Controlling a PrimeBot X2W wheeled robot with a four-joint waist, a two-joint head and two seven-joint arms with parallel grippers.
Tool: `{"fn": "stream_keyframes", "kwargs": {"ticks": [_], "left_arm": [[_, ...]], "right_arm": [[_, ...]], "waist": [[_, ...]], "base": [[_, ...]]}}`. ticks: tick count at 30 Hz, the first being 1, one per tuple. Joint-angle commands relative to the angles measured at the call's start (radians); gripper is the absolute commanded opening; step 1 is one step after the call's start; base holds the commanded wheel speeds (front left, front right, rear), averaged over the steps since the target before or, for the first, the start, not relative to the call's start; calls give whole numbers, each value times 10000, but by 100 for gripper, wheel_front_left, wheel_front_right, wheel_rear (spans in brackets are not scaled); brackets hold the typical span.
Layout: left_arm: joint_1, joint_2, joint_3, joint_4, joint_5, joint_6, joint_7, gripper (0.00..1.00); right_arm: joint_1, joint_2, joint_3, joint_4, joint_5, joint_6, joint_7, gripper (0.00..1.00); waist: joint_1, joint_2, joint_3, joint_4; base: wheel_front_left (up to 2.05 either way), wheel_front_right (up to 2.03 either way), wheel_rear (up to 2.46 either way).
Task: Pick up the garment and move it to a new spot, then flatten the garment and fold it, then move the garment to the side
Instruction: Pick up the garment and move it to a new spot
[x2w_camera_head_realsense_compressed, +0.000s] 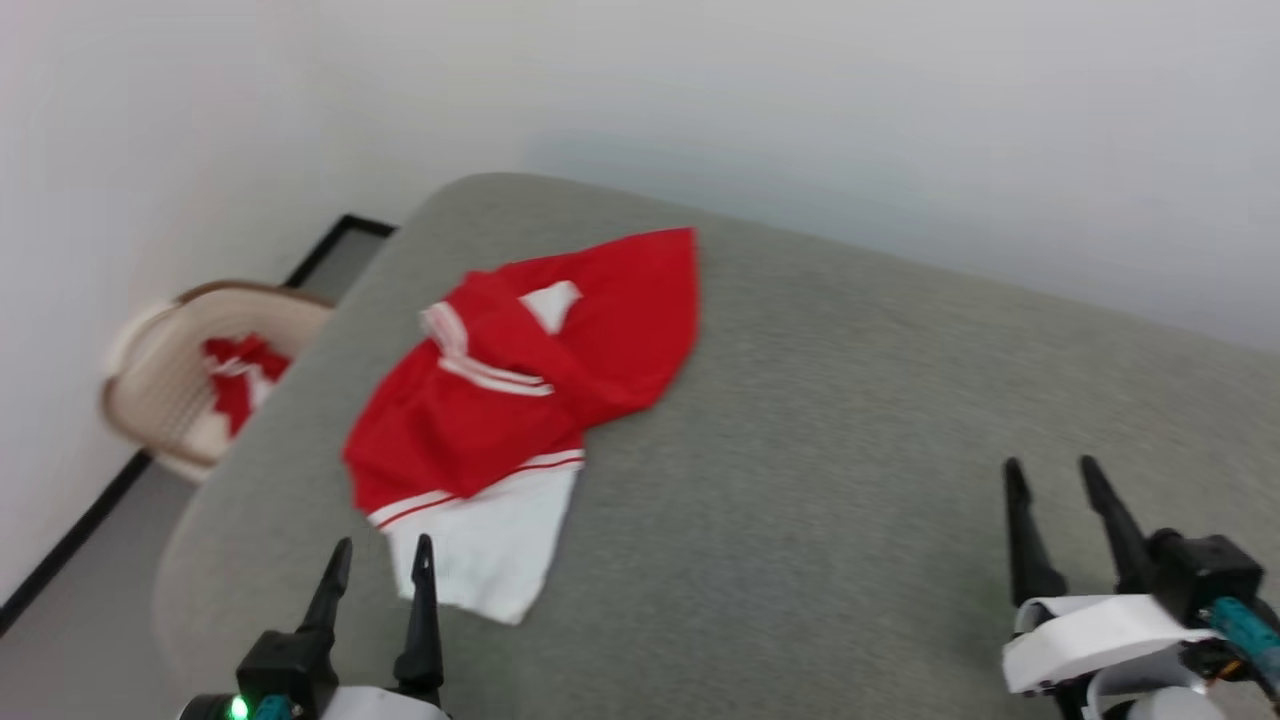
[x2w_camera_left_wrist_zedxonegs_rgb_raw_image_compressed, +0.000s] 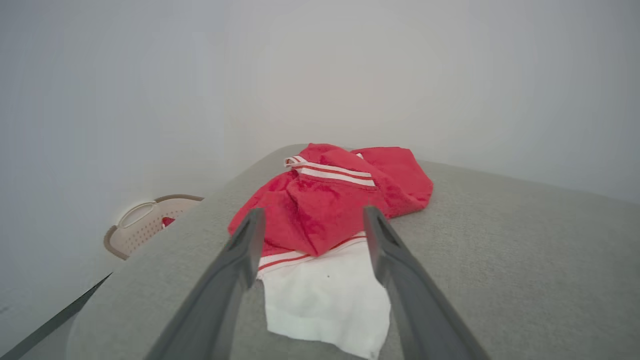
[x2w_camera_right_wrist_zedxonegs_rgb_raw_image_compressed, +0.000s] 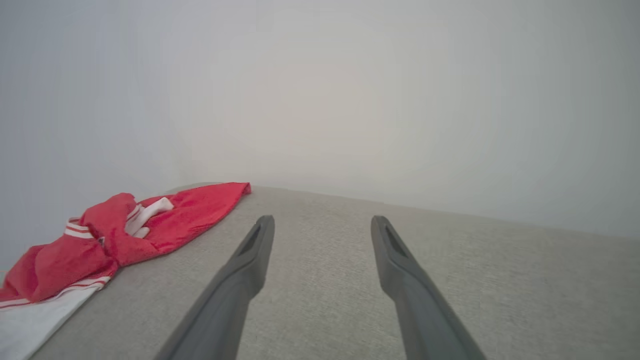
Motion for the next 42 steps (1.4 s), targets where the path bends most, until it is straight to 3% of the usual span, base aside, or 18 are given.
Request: {"fn": "stream_keyframes", "kwargs": {"ticks": [1,13,19,23,28,33,34,37,42], "left_arm": [[143,-10,-37,-81,-115,104,-5,100],[1025,-12,366,-1111,-1133,1139,-4,100],[1370,-10,486,-1360,-1285,1232,-4,100],[1130,-10,363,-1173,-1114,980,-4,100],[234,172,-107,-401,-343,84,-4,100],[-1728,773,-462,790,-165,-510,-4,100],[-1728,773,-462,790,-165,-510,-4,100],[-3110,1399,-913,1947,-309,-655,-3,100],[-5361,2423,-1986,4061,-1857,-690,747,100]], "right_arm": [[-32,42,244,48,-10,-10,-52,100],[-1431,91,2529,1099,238,-12,-52,100],[-1891,95,3191,1390,444,-12,-52,100],[-1656,106,3064,1343,546,-12,-52,100],[-1036,124,2397,1129,431,-10,-52,100],[-1076,26,2351,910,97,-12,-52,100],[-1076,26,2351,910,97,-12,-52,100],[-1303,-30,2335,808,21,-12,-52,100],[-1536,-10,2118,632,39,-12,-33,100]], "waist": [[0,0,-155,1236],[0,0,343,1695],[0,0,393,1683],[0,0,281,1591],[0,0,98,1348],[0,0,820,104],[0,0,820,104],[0,0,1346,-720],[0,0,1972,-1918]], "base": [[0,0,0],[0,0,0],[0,0,0],[0,0,0],[0,0,0],[0,0,0],[0,0,0],[0,0,0],[0,0,0]]}}
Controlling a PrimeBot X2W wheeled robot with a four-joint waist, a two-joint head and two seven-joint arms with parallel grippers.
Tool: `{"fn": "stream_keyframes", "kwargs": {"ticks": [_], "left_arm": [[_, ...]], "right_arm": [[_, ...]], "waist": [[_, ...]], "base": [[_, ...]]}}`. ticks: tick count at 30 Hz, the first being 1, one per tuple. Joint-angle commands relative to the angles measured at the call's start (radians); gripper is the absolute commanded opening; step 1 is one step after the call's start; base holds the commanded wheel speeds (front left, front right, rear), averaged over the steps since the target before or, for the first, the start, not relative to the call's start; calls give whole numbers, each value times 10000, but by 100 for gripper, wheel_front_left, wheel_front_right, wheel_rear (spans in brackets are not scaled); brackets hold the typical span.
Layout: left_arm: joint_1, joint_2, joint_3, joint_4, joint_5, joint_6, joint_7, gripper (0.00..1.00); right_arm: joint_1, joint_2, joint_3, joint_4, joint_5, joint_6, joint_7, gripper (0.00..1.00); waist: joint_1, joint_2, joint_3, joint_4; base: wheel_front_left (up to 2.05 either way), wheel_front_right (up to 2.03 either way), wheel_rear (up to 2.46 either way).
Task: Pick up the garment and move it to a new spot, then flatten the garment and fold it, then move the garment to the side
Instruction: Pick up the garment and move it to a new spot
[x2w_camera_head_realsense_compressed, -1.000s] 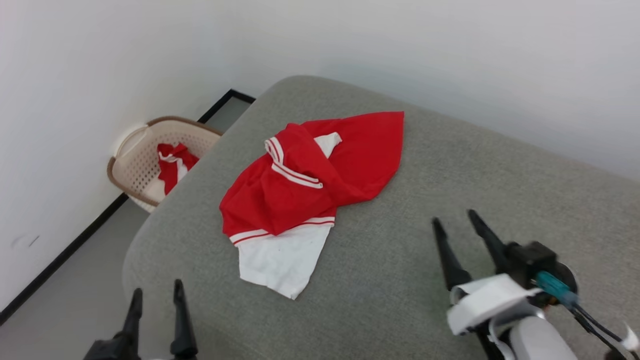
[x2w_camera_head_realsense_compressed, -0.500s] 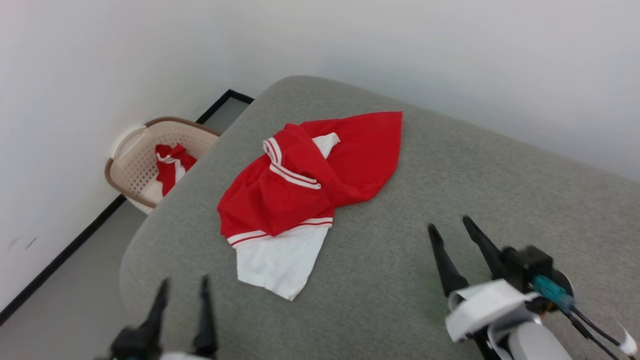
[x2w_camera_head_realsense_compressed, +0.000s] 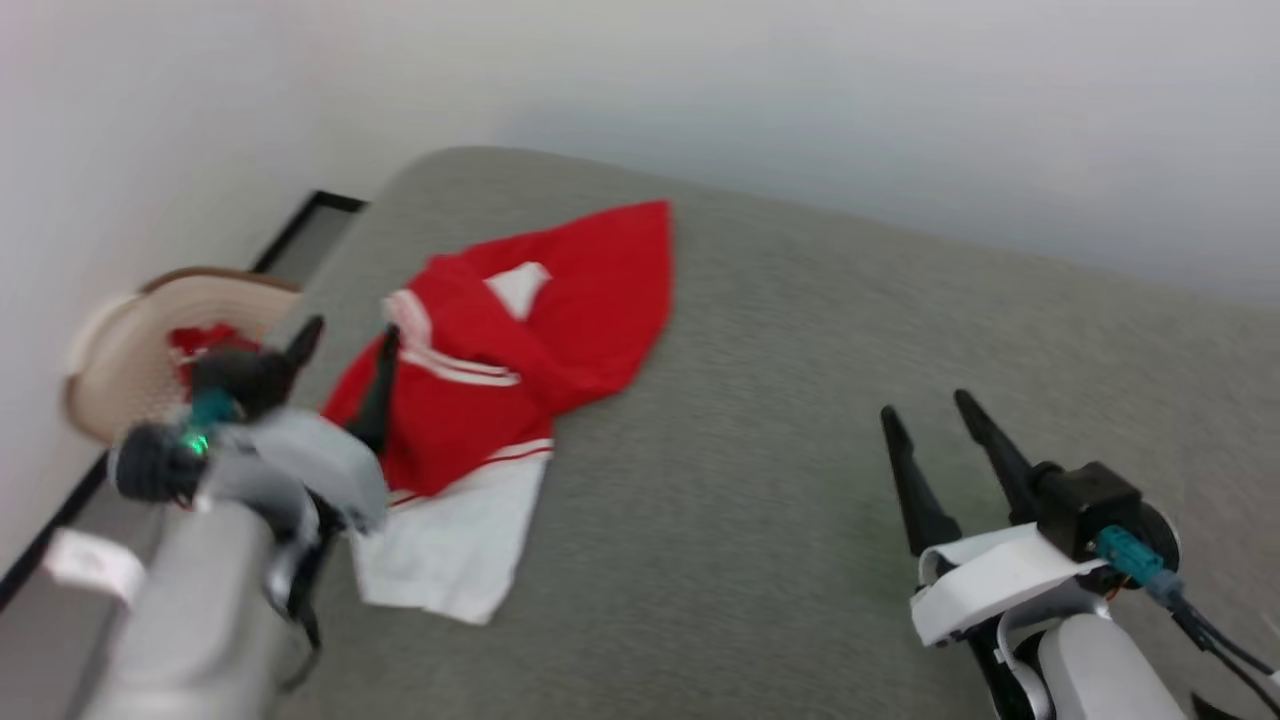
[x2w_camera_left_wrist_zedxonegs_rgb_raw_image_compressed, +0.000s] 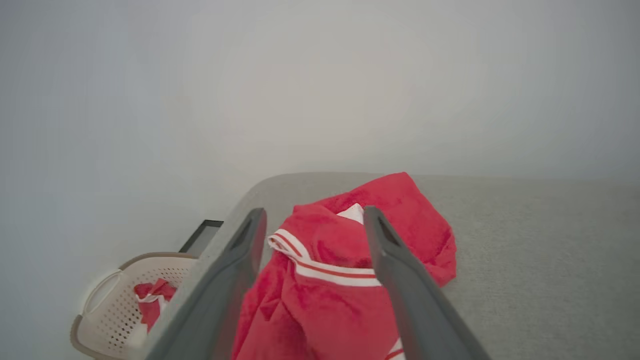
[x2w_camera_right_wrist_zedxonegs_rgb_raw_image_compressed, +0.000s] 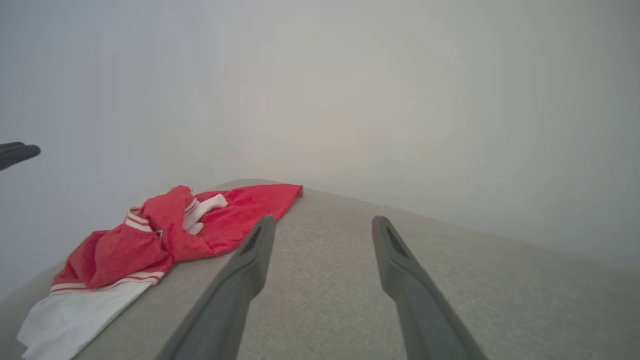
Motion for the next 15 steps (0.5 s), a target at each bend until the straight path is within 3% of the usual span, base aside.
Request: {"fn": "stream_keyframes", "kwargs": {"ticks": [1,8,12,15], "left_arm": [[-431,238,-216,332,-716,-15,391,100],[-1701,1940,-1371,1511,-4411,-19,3736,100],[-2035,2452,-1692,2020,-5880,-20,5846,100],[-2150,2828,-1744,2381,-6489,-20,6670,100]], "right_arm": [[-147,-5,-84,-69,19,-14,-10,100],[-371,92,-210,-334,77,-14,-9,100],[-448,122,-364,-540,55,-14,-9,100],[-605,144,-319,-694,42,-12,-9,100]], "waist": [[0,0,1584,-2060],[0,0,2226,-3239],[0,0,2661,-3667],[0,0,2940,-3976]], "base": [[0,0,0],[0,0,0],[0,0,0],[0,0,0]]}}
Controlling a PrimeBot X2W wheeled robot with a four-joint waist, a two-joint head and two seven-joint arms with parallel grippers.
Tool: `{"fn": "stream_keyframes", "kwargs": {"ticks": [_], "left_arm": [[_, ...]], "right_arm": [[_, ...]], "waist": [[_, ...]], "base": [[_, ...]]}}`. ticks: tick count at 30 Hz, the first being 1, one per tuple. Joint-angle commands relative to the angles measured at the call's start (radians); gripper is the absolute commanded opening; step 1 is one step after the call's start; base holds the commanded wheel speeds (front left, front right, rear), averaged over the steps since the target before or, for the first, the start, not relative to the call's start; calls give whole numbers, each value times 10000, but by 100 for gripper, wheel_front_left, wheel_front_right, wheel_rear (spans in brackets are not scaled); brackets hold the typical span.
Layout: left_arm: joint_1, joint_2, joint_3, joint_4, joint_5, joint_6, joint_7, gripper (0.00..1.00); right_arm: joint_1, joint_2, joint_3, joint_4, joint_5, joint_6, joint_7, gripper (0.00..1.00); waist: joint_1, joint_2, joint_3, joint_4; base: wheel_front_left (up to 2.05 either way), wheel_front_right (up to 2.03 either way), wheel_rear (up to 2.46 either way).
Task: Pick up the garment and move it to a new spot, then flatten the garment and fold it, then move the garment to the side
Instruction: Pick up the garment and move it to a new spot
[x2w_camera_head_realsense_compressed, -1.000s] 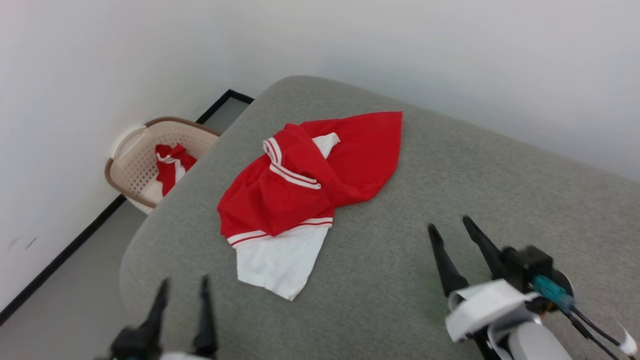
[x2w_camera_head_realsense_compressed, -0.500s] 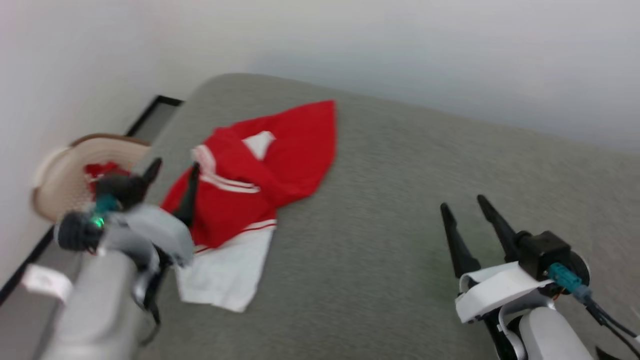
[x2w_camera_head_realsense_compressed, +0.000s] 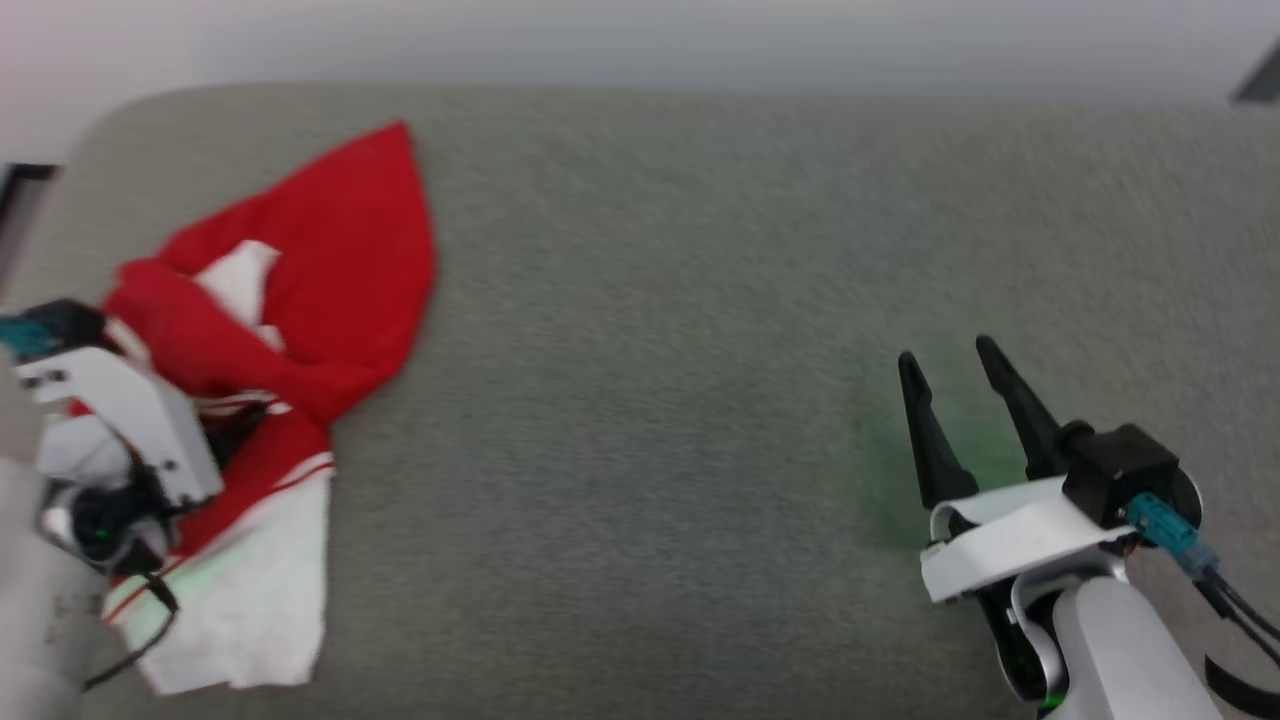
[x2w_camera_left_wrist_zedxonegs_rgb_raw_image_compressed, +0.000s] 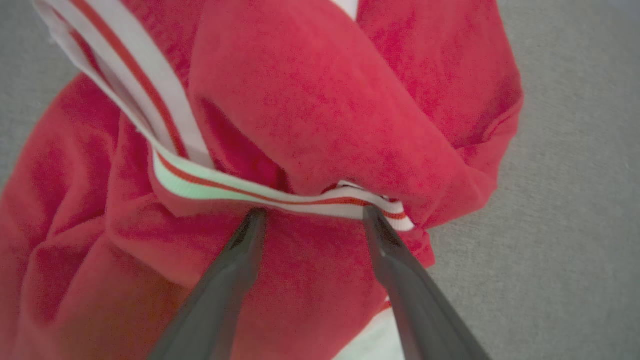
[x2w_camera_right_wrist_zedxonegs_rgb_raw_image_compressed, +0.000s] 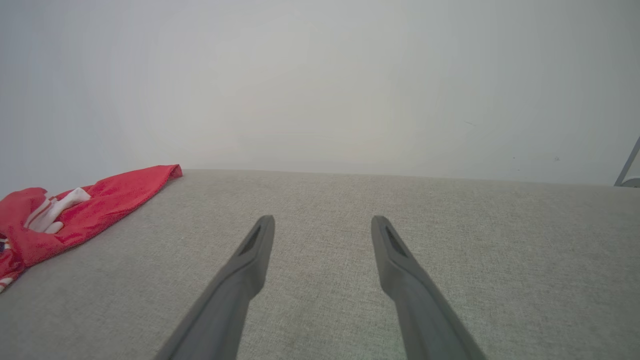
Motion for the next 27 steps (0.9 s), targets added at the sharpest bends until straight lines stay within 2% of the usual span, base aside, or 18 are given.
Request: {"fn": "stream_keyframes", "kwargs": {"ticks": [1,4,8,9,10,11,12,13,15,18,27], "left_arm": [[-203,112,89,193,-333,-18,205,100],[-316,209,21,734,-587,-19,550,100],[-358,-28,-117,1418,-868,4,884,100],[-378,-134,-135,1512,-968,4,927,96],[-388,-238,-135,1593,-1089,4,961,78],[-379,-330,-157,1641,-1183,4,1017,65],[-346,-400,-215,1659,-1237,2,1045,46],[-294,-452,-292,1671,-1307,2,1046,36],[-213,-461,-384,1553,-1395,1,828,0],[-232,-321,-326,1423,-1613,-10,366,0],[-555,688,-967,575,-1305,-34,-885,0]], "right_arm": [[-294,42,50,-142,27,-14,-7,100],[-330,44,46,-296,14,-14,-7,100],[-498,51,64,-456,-15,-14,-7,100],[-528,52,66,-471,-23,-14,-7,100],[-547,53,67,-484,-30,-14,-7,100],[-554,55,69,-494,-39,-14,-7,100],[-556,56,89,-514,-45,-14,-7,100],[-547,58,109,-522,-41,-14,-7,100],[-497,60,150,-522,-35,-14,-7,100],[-390,61,152,-480,-26,-14,-7,100],[-78,60,84,-336,115,-14,-7,100]], "waist": [[0,0,1258,-1253],[0,0,1514,-1461],[0,0,1756,-1628],[0,0,1774,-1645],[0,0,1782,-1662],[0,0,1779,-1670],[0,0,1765,-1669],[0,0,1725,-1656],[0,0,1614,-1610],[0,0,1364,-1491],[0,0,340,-1128]], "base": [[0,0,0],[0,0,0],[0,0,0],[0,0,0],[0,0,0],[0,0,0],[0,0,0],[0,0,0],[0,0,0],[0,0,0],[0,0,0]]}}
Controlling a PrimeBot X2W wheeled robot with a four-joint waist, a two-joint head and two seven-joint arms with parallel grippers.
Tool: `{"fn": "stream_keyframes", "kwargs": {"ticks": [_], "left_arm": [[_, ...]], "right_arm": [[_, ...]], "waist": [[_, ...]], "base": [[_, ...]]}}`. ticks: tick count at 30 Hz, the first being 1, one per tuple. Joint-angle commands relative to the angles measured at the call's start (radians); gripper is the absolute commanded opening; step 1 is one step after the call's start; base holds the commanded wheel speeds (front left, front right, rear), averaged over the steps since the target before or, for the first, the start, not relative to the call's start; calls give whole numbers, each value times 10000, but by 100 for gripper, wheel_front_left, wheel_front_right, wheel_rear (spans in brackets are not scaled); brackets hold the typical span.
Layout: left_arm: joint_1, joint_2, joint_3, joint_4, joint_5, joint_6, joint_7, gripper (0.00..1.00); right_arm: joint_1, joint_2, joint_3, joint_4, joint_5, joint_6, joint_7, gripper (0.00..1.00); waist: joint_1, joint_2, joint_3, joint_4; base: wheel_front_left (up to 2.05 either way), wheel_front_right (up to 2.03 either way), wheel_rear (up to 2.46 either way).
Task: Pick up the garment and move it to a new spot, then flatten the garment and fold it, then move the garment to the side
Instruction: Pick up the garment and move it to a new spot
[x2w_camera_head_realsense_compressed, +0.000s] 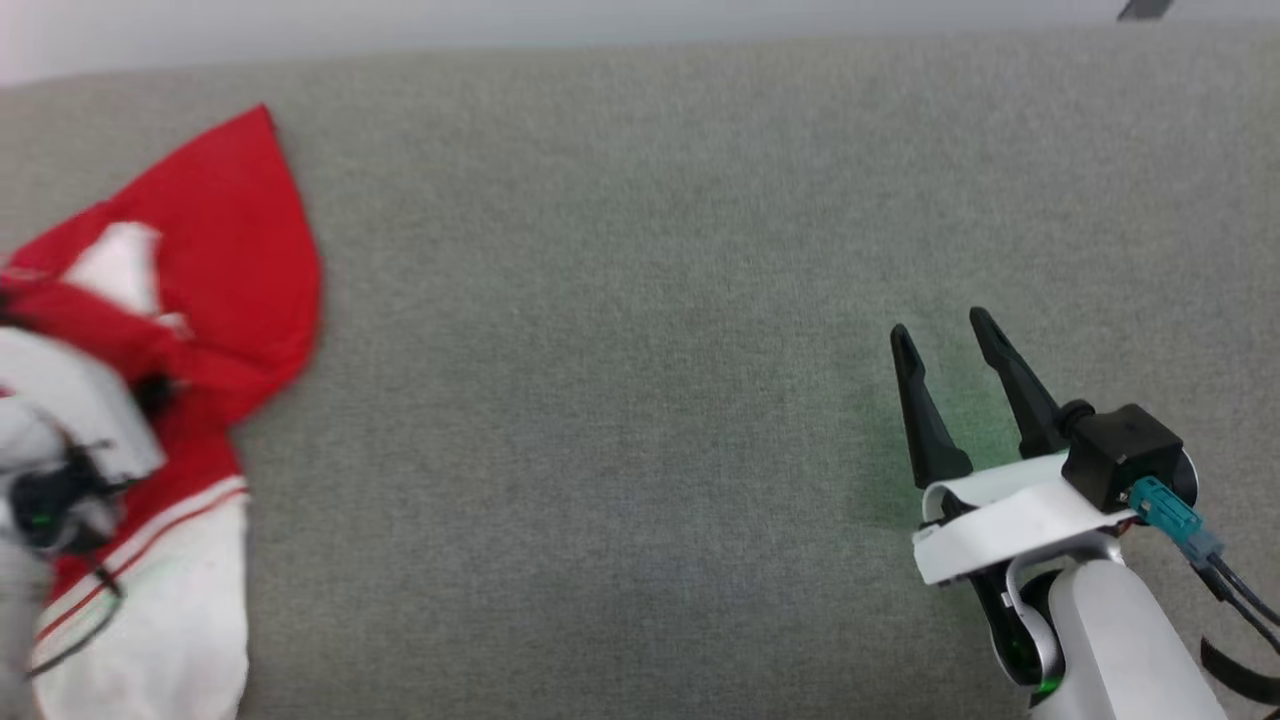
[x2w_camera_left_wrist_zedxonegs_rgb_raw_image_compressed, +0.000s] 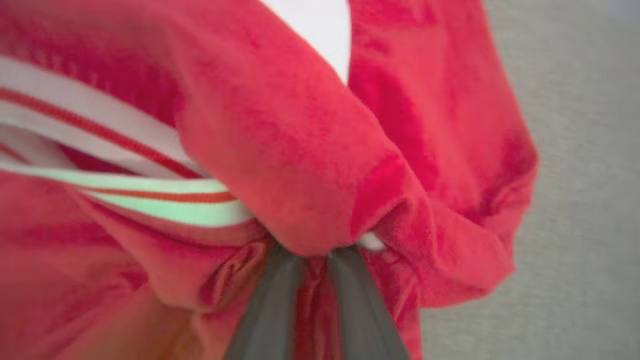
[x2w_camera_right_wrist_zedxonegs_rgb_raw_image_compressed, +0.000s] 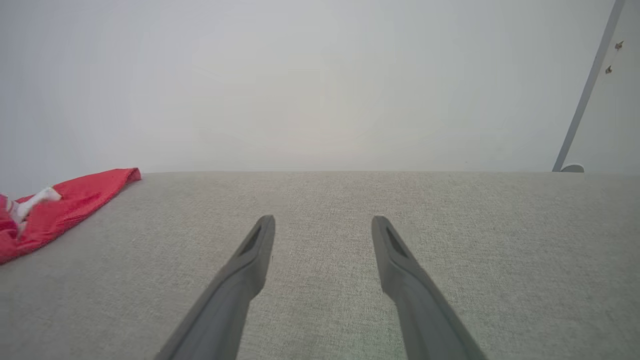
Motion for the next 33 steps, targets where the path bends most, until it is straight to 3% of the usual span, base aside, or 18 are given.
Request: {"fn": "stream_keyframes", "kwargs": {"ticks": [1,3,11,21,27,33], "left_arm": [[-51,-99,-297,-402,173,-48,-323,0],[-265,172,-532,-855,395,-37,-815,0],[-515,122,-1954,-3659,371,-37,-1535,0],[-1075,170,-4038,-7237,-63,-36,-780,0],[-1803,-270,-5112,-7473,-209,-36,-438,0],[-2643,-977,-6259,-6748,-643,-36,-450,0]], "right_arm": [[285,15,-109,38,60,-14,-7,100],[337,17,-178,31,98,-12,-7,100],[786,22,-465,-53,410,-14,-7,100],[1022,19,-829,-452,1005,-14,-7,100],[1005,27,-1136,-680,1356,-14,-7,100],[975,29,-1202,-823,2047,-14,-7,100]], "waist": [[-1,0,-598,313],[-1,0,-805,371],[-1,0,-1384,226],[-1,0,-1132,-1242],[-1,0,-643,-2303],[-1,0,105,-3758]], "base": [[0,0,0],[0,0,0],[0,0,0],[0,0,0],[0,0,0],[0,0,0]]}}
